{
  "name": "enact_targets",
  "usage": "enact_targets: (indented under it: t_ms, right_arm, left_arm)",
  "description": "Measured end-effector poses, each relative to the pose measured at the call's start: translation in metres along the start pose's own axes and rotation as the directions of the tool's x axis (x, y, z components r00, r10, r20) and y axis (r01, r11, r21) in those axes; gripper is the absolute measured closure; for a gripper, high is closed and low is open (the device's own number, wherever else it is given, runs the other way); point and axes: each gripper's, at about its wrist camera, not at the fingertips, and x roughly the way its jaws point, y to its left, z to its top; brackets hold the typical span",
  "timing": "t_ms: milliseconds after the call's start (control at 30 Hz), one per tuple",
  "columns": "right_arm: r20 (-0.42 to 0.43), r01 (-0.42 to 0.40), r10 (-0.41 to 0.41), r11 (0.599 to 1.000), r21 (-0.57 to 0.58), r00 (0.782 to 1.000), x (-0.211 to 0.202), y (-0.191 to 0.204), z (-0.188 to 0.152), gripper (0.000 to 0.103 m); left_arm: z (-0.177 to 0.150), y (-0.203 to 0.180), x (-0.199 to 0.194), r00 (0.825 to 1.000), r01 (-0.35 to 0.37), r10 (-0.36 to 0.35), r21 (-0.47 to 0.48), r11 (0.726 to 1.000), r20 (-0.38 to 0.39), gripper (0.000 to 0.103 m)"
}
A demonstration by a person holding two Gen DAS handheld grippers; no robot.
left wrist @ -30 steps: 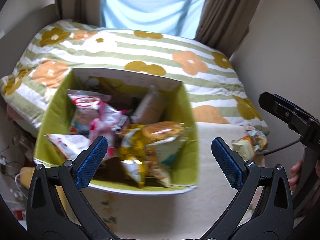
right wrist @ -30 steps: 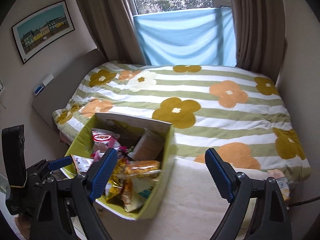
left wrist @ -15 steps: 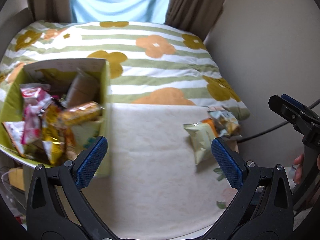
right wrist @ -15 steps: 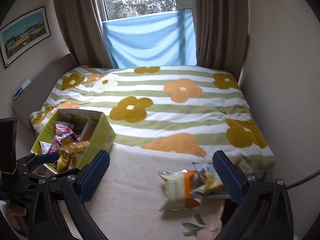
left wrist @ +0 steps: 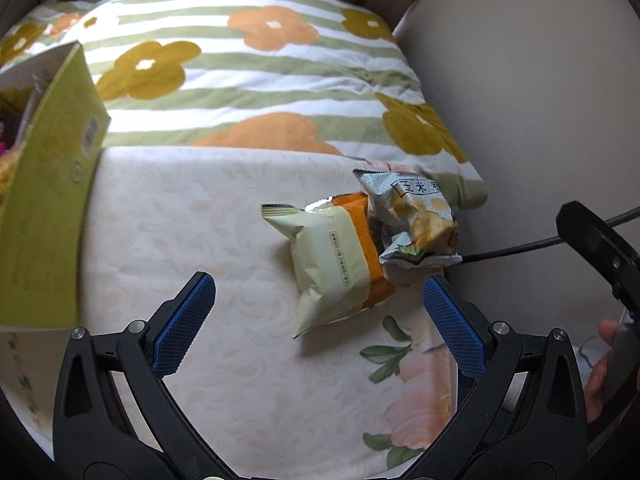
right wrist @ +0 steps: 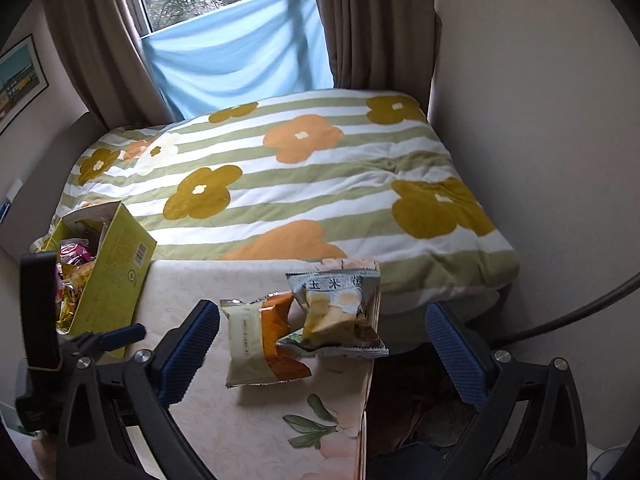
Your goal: Organize snacks
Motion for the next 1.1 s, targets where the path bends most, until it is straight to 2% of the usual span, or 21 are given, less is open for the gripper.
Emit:
enact_targets:
  t_ms: [367, 667, 967, 1033, 1100]
  right_arm:
    - [-0.112, 0.012, -0.006, 0.999, 0.050, 0.994, 0.062, -0.027, 0.004, 0.000]
    - [-0.222, -0.007, 0.027, 0.996, 0.090, 0.975, 0.112, -0.035, 0.002, 0.001]
    - [-0.289, -0.009, 0.034, 0.996, 0.088, 0.957, 0.138, -0.036, -0.003, 0.001]
    - [-0.294, -0.010, 0.034, 0.996, 0.085, 0.955, 0.141, -0.035, -0.003, 0.001]
    - [-0.296, -0.011, 0.035, 0.997, 0.082, 0.955, 0.142, -0.034, -0.002, 0.001]
  left_arm:
    - [0.028, -0.010, 0.064, 0.996, -0.021, 0.022, 0.004, 1.000, -0.088, 0.002]
    - [0.033, -0.007, 0.100, 0.984, -0.043, 0.042, -0.002, 0.999, -0.172, 0.008]
    - [0.032, -0.012, 0.113, 0.978, -0.030, 0.036, 0.034, 0.999, -0.208, 0.028]
    - [0.032, -0.014, 0.114, 0.977, -0.014, 0.022, 0.038, 0.999, -0.212, 0.035]
    - [0.032, -0.016, 0.114, 0.977, -0.016, 0.027, 0.056, 0.998, -0.210, 0.036]
